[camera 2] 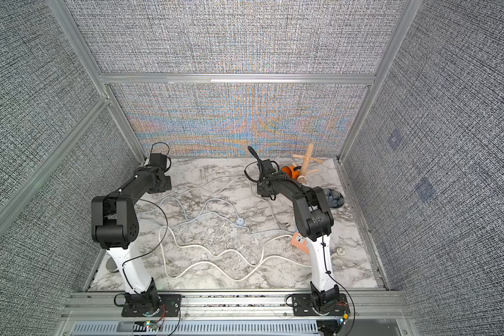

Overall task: Unwrap the cord wrapped around the power strip
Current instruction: Place the power strip at the center of the board.

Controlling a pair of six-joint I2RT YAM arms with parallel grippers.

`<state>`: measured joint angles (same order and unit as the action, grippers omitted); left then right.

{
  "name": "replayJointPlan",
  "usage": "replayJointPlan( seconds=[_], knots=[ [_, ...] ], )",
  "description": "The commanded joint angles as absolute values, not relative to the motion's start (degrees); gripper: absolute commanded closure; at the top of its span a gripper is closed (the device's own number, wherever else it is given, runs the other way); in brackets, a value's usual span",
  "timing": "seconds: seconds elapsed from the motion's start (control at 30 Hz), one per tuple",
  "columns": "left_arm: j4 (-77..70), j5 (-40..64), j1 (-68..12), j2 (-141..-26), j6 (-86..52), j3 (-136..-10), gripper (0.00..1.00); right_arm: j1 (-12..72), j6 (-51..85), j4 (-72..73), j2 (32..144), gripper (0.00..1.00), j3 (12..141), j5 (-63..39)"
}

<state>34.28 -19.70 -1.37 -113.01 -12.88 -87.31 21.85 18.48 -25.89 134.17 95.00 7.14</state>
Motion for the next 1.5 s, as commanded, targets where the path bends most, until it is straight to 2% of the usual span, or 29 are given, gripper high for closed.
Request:
replayJointPlan(
  seconds=[0.0, 0.33, 0.43, 0.67, 0.8, 1.1, 1.17, 1.3, 1.47],
  knots=[
    [33.7, -19.4, -1.2, -112.2, -12.4, -86.7, 1.0, 21.8, 18.9, -26.3, 133.8, 0.51, 94.4, 7.9],
    [33.1, -18.5, -1.2, -111.4, -12.2, -86.5, 1.0, 21.8, 17.5, -27.4, 126.1, 0.24, 91.4, 5.7],
    [33.5, -18.3, -1.2, -111.6, -12.2, -86.8, 1.0, 21.8, 16.6, -29.4, 123.7, 0.23, 90.2, 4.5],
    [33.0, -17.5, -1.0, -111.4, -12.1, -86.9, 1.0, 22.6, 16.3, -29.0, 111.9, 0.33, 71.9, 0.4],
    [33.1, -17.1, -1.0, -112.0, -12.7, -88.0, 1.0, 23.7, 17.0, -27.6, 110.3, 0.42, 66.1, 1.5],
    [33.8, -18.8, -0.2, -112.6, -12.3, -88.5, 1.0, 26.3, 15.6, -26.8, 116.5, 0.49, 68.0, 9.0],
    [33.8, -18.7, 0.0, -112.8, -12.3, -88.5, 1.0, 26.5, 14.8, -26.6, 117.1, 0.55, 68.8, 9.6],
    [33.8, -18.9, 0.5, -113.0, -12.1, -88.6, 1.0, 26.6, 13.4, -26.0, 117.8, 0.82, 70.6, 11.8],
    [34.1, -19.0, 1.6, -113.6, -12.2, -89.0, 1.0, 26.5, 7.5, -26.3, 120.5, 0.97, 75.7, 12.4]
  ],
)
